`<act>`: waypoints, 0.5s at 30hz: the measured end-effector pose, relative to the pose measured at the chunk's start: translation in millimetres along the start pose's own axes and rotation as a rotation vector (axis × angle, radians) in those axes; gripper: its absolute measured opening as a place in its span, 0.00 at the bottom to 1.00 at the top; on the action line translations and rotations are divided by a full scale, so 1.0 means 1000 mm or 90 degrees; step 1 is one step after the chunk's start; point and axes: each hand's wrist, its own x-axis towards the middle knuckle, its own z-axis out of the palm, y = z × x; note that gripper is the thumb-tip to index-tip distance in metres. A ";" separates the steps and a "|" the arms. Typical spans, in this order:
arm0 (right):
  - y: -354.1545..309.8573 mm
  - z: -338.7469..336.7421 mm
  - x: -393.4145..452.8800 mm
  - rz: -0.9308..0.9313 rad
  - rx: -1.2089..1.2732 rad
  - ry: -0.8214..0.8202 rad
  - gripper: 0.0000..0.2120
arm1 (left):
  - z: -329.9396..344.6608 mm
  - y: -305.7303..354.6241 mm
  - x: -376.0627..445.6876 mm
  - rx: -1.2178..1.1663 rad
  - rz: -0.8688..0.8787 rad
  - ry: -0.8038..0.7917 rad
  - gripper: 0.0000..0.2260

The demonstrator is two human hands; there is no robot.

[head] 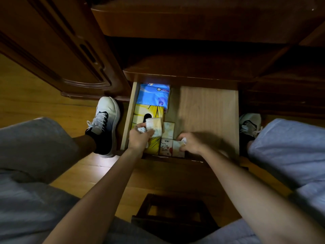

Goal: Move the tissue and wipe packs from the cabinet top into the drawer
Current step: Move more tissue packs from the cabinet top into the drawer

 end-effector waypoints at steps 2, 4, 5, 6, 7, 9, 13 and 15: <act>-0.002 -0.001 0.002 0.006 -0.006 -0.014 0.24 | 0.000 -0.001 0.001 -0.010 0.002 -0.004 0.15; -0.003 -0.003 0.002 0.029 0.028 -0.007 0.26 | 0.000 -0.002 0.001 -0.016 -0.001 -0.005 0.15; -0.003 -0.006 0.003 0.048 0.055 0.014 0.27 | 0.000 -0.002 0.002 -0.018 -0.003 -0.004 0.16; -0.002 -0.009 0.003 0.064 0.081 0.046 0.26 | 0.000 -0.002 0.002 -0.020 -0.002 -0.004 0.15; -0.002 -0.014 0.003 0.073 0.108 0.085 0.26 | -0.001 -0.002 0.002 -0.021 0.001 -0.005 0.15; 0.000 -0.024 0.006 0.092 0.159 0.152 0.24 | -0.001 -0.003 0.002 -0.020 0.008 -0.011 0.15; -0.003 -0.036 0.014 0.164 0.307 0.151 0.28 | -0.001 -0.005 0.003 -0.026 0.013 -0.019 0.15; -0.002 -0.034 0.020 0.149 0.202 0.192 0.28 | -0.001 -0.005 0.002 -0.025 0.015 -0.018 0.15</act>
